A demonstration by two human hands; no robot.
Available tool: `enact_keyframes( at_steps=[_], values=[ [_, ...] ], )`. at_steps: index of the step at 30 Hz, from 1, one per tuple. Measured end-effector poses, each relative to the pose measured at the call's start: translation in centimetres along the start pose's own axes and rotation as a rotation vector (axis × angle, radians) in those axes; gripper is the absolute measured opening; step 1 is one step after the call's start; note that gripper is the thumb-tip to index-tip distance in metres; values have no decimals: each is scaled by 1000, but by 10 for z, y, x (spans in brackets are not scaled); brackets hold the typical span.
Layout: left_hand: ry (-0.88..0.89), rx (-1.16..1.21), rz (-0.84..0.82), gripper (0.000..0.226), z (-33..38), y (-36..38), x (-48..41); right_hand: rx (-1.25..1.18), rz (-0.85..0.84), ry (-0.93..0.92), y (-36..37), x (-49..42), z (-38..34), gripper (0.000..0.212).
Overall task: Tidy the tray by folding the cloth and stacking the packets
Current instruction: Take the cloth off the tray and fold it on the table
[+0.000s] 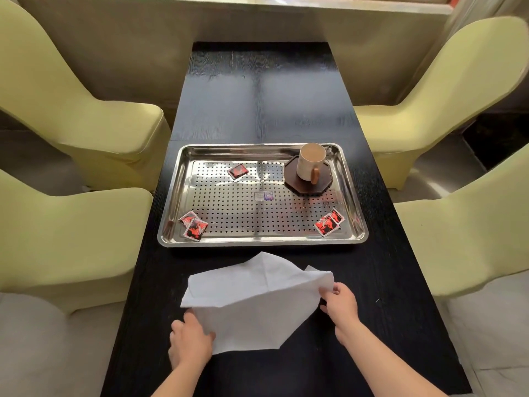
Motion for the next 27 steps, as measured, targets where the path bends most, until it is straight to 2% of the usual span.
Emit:
enact_keyframes(
  at_steps=[4, 6, 7, 10, 11, 13, 16, 18, 20, 23, 27],
  values=[
    [105, 27, 21, 31, -4, 4, 1, -62, -48, -16, -10, -3, -3, 37],
    [69, 102, -30, 23, -5, 2, -2, -88, -53, -44, -19, -2, -11, 44],
    [-7, 228, -76, 19, -3, -3, -2, -117, -51, -55, -24, -1, -17, 44],
    [-319, 909, -225, 17, 6, -35, 1, -276, -40, -114, -42, 5, -41, 31],
    [-374, 1086, -288, 22, 8, -49, 4, -314, -32, -147, -49, 7, -48, 27],
    [-350, 1267, -378, 32, 9, -74, 9, -355, -15, -152, -56, 3, -51, 28],
    [-383, 1312, -408, 33, 7, -86, 14, -354, -140, 141, -53, -4, -31, 32],
    [-448, 1302, -449, 30, 9, -86, 18, -296, -268, 234, -51, -4, -14, 33],
    [-468, 1291, -478, 29, 10, -89, 19, -173, -310, 150, -51, -4, -3, 27],
    [-443, 1274, -452, 34, 11, -99, 17, 108, -195, -80, -57, -7, -9, 18],
    [-262, 1242, -396, 36, 31, -138, 13, 24, -158, -210, -70, -4, -71, 25]
  ],
)
Point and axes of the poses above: each hand's wrist, its own x-axis away from the middle knuckle, its own y-axis out of the palm, z = x × y, the point moved 1 cm from there along -x, towards the middle knuckle, and after that the axes turned 11 degrees about z, right-handed, at the moved point
